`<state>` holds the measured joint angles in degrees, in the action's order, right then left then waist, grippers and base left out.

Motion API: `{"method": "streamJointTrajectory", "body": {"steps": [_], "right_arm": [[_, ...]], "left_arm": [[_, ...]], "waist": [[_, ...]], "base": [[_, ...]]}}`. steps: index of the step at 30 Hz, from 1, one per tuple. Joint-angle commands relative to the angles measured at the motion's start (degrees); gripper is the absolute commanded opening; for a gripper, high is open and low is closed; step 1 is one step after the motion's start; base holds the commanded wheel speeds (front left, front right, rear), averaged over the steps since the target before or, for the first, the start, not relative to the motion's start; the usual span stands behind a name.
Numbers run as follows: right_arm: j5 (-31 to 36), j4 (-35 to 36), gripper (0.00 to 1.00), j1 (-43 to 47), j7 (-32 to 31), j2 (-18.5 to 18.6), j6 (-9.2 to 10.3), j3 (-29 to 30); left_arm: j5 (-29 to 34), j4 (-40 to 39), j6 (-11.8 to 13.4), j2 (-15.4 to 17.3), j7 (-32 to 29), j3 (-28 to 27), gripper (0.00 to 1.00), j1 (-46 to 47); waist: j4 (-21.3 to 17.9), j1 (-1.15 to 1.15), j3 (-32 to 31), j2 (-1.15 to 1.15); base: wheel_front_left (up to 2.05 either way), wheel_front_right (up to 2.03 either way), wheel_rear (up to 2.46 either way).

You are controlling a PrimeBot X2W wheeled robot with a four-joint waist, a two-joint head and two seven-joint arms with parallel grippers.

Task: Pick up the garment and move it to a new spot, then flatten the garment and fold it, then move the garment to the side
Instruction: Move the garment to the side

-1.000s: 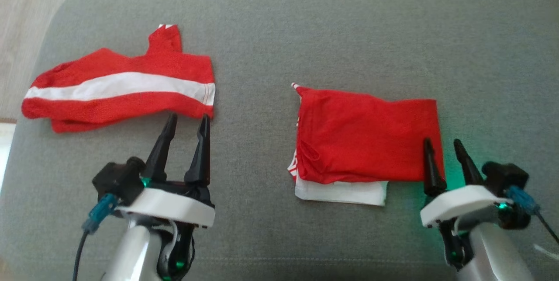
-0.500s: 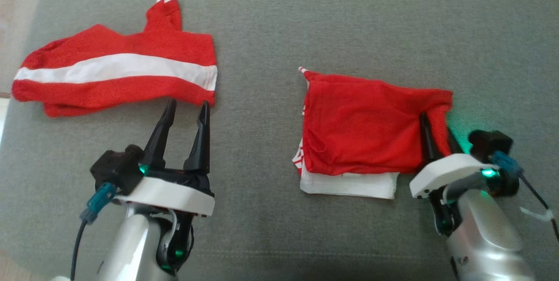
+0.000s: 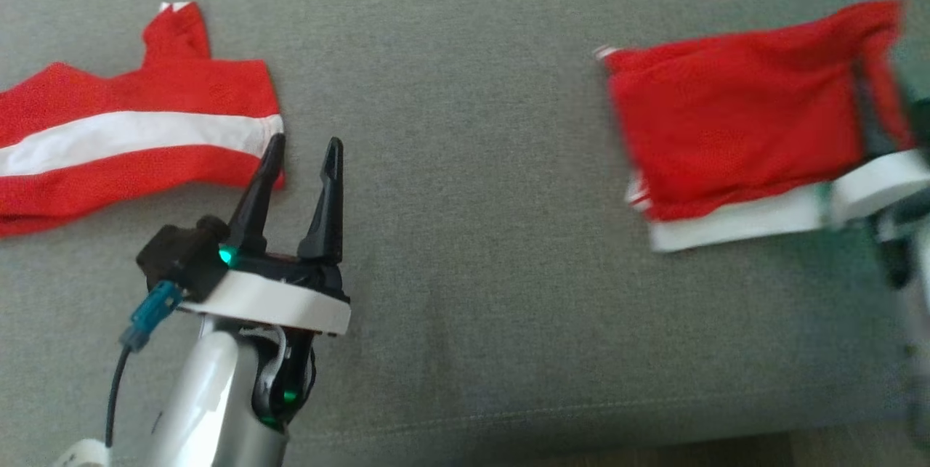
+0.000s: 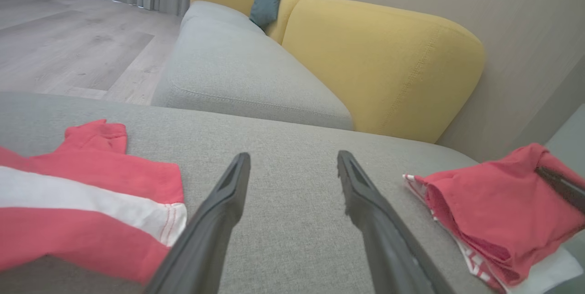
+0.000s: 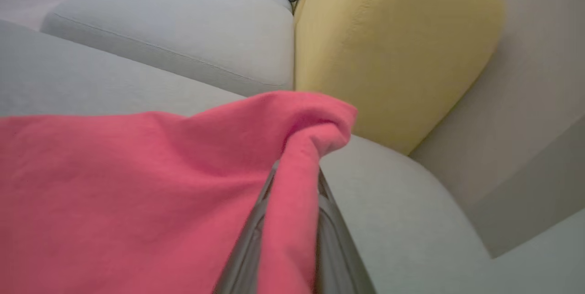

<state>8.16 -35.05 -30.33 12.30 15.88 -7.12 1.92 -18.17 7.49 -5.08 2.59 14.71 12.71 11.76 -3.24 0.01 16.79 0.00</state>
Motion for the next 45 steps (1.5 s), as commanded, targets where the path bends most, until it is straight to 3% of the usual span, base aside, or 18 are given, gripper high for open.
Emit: {"method": "streamJointTrajectory", "body": {"steps": [1, 5, 9, 16, 25, 27, 28, 40, 45], "right_arm": [[0.1, 2.04, 0.0, -1.48, -0.24, 2.17, -0.36, -0.36], [-0.23, 1.9, 0.0, -2.62, -1.91, 7.79, -0.36, 1.79], [-0.76, 1.79, 0.0, -3.04, -2.89, 10.47, -0.36, 4.1], [-1.28, 2.94, 0.0, -2.46, -3.4, 11.5, -0.36, 7.75], [0.02, 4.83, 0.0, -1.83, -3.41, 9.97, -0.36, 9.63], [0.11, 5.12, 0.73, -1.61, -3.28, 9.5, -0.36, 9.53], [-0.44, 5.1, 1.0, -1.56, -3.5, 8.98, -0.36, 9.66], [-2.1, 9.11, 1.0, -1.6, -1.39, 6.51, -0.36, 9.11], [-3.36, 12.05, 1.0, -1.01, 0.32, 2.69, -0.36, 5.5]], "left_arm": [[0.63, -1.98, -0.05, 0.29, 0.29, -1.83, 1.0, 1.94], [0.57, -2.0, -0.27, 0.29, 0.29, -1.76, 1.0, 2.19], [0.76, -1.91, -0.5, 0.29, 0.29, -1.94, 1.0, 2.17], [1.22, -1.91, -0.81, 0.29, 0.29, -3.25, 1.0, 1.91], [1.53, -1.61, -1.17, 0.29, 0.29, -3.8, 1.0, 1.45], [1.56, -1.52, -1.22, 0.29, 0.29, -3.85, 1.0, 1.42], [1.58, -1.5, -1.25, 0.29, 0.29, -3.87, 1.0, 1.4], [0.71, -0.45, -1.29, 0.29, 0.29, -2.96, 1.0, 0.66], [-0.08, -0.25, -0.82, 0.29, 0.29, -2.77, 1.0, 0.27]], "waist": [[-0.55, -0.01, 0.66, 0.0], [-0.74, -0.01, 1.36, 0.0], [-0.6, -0.01, 1.92, 0.0], [-0.56, -0.01, 2.49, 0.0], [-1.03, -0.01, 2.33, 0.0], [-1.14, -0.01, 2.21, 0.0], [-1.19, -0.01, 2.14, 0.0], [-0.77, -0.01, -0.41, 0.0], [0.18, -0.01, -3.35, 0.0]], "base": [[0.0, 0.0, 0.0], [0.0, 0.0, 0.0], [0.0, 0.0, 0.0], [0.0, 0.0, 0.0], [0.0, 0.0, 0.0], [0.0, 0.0, 0.0], [0.0, 0.0, 0.0], [0.0, 0.0, 0.0], [0.0, 0.0, 0.0]]}}
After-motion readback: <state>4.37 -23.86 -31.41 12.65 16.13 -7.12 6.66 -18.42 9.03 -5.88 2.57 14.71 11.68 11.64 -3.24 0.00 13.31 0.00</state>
